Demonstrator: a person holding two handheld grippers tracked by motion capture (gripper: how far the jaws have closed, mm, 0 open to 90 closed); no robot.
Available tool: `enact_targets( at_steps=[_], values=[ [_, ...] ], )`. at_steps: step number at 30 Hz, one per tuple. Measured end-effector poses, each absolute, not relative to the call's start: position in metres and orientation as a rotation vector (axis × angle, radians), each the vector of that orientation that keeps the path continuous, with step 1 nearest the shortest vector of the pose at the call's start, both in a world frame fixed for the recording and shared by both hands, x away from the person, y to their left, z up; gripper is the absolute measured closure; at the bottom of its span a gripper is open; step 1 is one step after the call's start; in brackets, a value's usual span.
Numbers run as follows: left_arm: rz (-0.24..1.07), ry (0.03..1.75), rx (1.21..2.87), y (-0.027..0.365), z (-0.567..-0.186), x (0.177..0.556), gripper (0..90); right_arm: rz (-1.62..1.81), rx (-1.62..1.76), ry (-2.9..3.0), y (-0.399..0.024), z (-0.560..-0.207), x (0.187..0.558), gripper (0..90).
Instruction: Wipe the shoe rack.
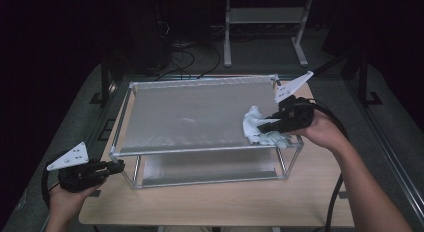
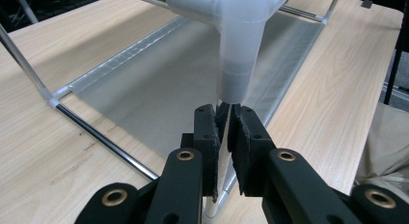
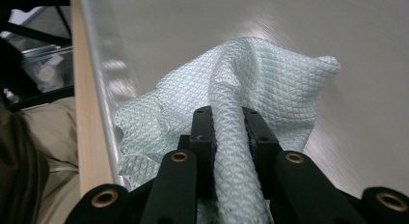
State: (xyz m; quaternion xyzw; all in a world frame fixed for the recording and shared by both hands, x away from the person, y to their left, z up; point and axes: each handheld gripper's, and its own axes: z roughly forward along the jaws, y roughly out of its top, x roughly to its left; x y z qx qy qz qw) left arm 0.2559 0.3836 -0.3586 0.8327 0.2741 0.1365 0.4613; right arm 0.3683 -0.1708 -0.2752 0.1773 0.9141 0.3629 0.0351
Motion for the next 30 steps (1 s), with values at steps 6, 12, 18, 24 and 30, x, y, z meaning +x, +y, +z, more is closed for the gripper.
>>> enact_targets(
  at_steps=[6,12,18,24,30],
  values=[
    [0.341,0.683,2.048,0.382,-0.358,0.256,80.9,1.178,0.503,2.814,-0.167,-0.276,0.36,76.9],
    [0.332,0.683,2.043,0.383,-0.359,0.256,80.8,1.121,0.523,2.816,-0.177,-0.274,0.358,76.9],
    [0.33,0.685,2.042,0.382,-0.359,0.256,80.8,1.157,0.493,2.803,-0.167,-0.277,0.356,76.9],
    [0.328,0.682,2.04,0.384,-0.359,0.256,80.8,1.101,0.524,2.806,-0.181,-0.274,0.358,76.8],
    [0.333,0.683,2.037,0.381,-0.36,0.256,80.6,1.136,0.587,2.761,-0.201,-0.276,0.354,76.8]
  ],
)
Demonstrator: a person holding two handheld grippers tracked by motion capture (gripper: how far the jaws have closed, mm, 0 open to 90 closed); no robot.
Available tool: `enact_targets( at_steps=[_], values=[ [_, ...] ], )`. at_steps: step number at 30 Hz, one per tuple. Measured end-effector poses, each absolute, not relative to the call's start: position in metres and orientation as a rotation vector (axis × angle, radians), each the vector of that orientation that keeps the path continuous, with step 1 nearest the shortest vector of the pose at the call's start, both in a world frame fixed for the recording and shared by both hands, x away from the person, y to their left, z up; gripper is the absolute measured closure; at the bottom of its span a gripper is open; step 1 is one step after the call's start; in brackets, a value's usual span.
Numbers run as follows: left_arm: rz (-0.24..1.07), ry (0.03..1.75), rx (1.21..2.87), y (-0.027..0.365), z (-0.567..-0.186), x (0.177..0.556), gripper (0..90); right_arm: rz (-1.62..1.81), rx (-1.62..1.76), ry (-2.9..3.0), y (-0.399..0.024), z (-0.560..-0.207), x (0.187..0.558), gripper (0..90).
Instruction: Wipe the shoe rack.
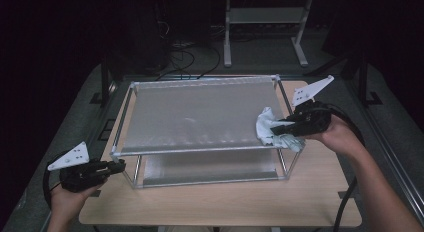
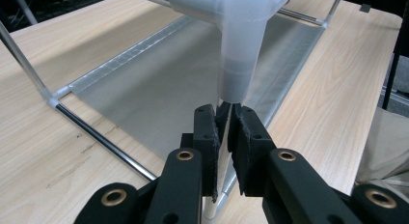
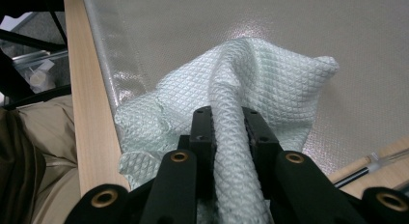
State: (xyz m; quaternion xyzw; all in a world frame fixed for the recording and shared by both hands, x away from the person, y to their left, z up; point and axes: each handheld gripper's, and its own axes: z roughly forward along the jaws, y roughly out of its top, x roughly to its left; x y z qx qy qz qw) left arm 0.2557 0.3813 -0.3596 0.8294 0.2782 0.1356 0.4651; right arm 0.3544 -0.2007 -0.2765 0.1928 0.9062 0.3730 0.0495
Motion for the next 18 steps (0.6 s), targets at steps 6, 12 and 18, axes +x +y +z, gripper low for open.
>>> enact_targets(
  at_steps=[6,12,18],
  values=[
    [0.324,0.681,2.035,0.3811,-0.3598,0.2562,79.8,1.093,0.611,2.746,-0.2039,-0.2763,0.3543,76.9],
    [0.319,0.682,2.054,0.3809,-0.3613,0.2565,79.1,1.096,0.618,2.741,-0.2047,-0.2774,0.3574,76.8],
    [0.331,0.675,2.058,0.3788,-0.3617,0.2569,81.1,1.095,0.647,2.722,-0.2059,-0.2772,0.3593,76.8]
  ],
)
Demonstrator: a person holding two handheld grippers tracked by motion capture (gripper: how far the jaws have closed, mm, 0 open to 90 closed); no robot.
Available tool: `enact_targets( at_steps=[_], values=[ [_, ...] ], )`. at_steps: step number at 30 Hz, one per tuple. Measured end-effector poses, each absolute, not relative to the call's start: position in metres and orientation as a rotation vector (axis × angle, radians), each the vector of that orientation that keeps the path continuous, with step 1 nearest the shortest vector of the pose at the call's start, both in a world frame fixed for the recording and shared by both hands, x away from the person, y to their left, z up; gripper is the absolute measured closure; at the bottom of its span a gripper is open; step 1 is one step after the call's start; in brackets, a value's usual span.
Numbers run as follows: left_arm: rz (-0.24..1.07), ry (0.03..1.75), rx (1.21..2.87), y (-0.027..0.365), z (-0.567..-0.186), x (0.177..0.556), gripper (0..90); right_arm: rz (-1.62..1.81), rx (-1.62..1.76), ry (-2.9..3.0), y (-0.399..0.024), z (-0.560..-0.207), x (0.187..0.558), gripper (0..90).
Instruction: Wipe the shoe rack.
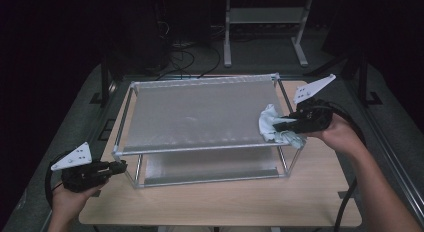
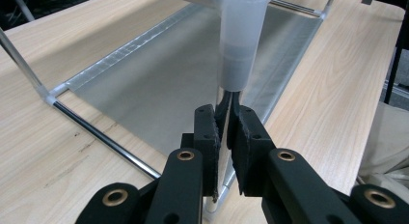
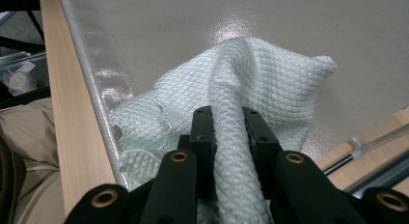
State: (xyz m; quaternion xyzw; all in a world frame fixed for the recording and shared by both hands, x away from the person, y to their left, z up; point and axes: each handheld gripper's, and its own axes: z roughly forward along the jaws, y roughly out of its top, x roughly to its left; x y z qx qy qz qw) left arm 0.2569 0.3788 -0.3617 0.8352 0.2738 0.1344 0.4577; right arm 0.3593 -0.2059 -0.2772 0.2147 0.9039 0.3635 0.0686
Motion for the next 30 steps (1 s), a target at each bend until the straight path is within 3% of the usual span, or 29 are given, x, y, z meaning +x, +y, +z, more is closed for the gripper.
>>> enact_targets(
  at_steps=[20,30],
  values=[
    [0.329,0.687,2.049,0.378,-0.362,0.256,80.4,1.026,0.648,2.738,-0.221,-0.273,0.347,77.0],
    [0.309,0.687,2.037,0.377,-0.363,0.258,80.2,1.065,0.733,2.681,-0.218,-0.277,0.366,77.4]
  ],
)
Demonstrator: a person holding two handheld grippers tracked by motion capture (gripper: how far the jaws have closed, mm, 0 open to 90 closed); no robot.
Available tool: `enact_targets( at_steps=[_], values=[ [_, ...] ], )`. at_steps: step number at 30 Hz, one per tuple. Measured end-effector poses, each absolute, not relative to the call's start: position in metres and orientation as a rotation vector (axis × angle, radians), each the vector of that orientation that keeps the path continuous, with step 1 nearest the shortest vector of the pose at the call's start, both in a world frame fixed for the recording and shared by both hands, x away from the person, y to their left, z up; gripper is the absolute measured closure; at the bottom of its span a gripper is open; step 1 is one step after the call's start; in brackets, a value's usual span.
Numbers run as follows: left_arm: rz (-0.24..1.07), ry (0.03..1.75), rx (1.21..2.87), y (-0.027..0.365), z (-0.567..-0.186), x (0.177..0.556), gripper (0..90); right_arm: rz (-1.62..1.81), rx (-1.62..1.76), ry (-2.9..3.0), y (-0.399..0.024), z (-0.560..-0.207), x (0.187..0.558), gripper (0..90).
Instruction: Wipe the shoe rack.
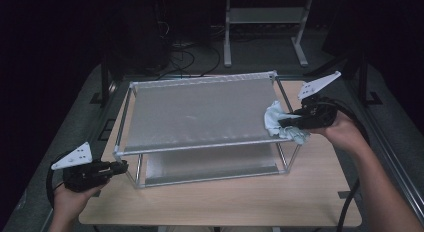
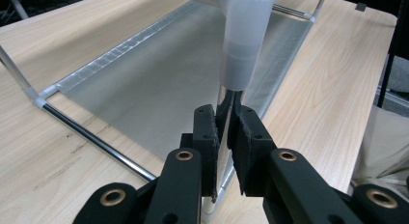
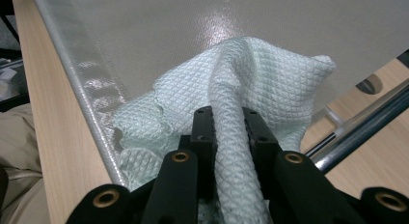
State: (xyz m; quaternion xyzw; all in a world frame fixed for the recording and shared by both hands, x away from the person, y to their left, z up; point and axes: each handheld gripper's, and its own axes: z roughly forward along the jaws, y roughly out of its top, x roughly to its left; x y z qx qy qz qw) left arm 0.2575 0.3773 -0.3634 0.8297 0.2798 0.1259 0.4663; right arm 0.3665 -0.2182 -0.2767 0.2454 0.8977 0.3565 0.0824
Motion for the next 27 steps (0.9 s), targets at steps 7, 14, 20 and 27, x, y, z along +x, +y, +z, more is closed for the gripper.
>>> enact_targets(
  at_steps=[7,14,20,27],
  values=[
    [0.315,0.691,2.042,0.376,-0.363,0.257,80.3,1.194,0.606,2.703,-0.214,-0.263,0.337,77.6],
    [0.339,0.723,2.036,0.377,-0.363,0.256,81.0,1.138,0.468,2.779,-0.189,-0.268,0.325,78.0],
    [0.336,0.72,2.029,0.379,-0.363,0.257,80.7,1.137,0.501,2.75,-0.184,-0.272,0.339,78.2],
    [0.329,0.712,2.026,0.379,-0.364,0.256,80.7,1.177,0.571,2.697,-0.188,-0.274,0.353,78.1]
  ],
)
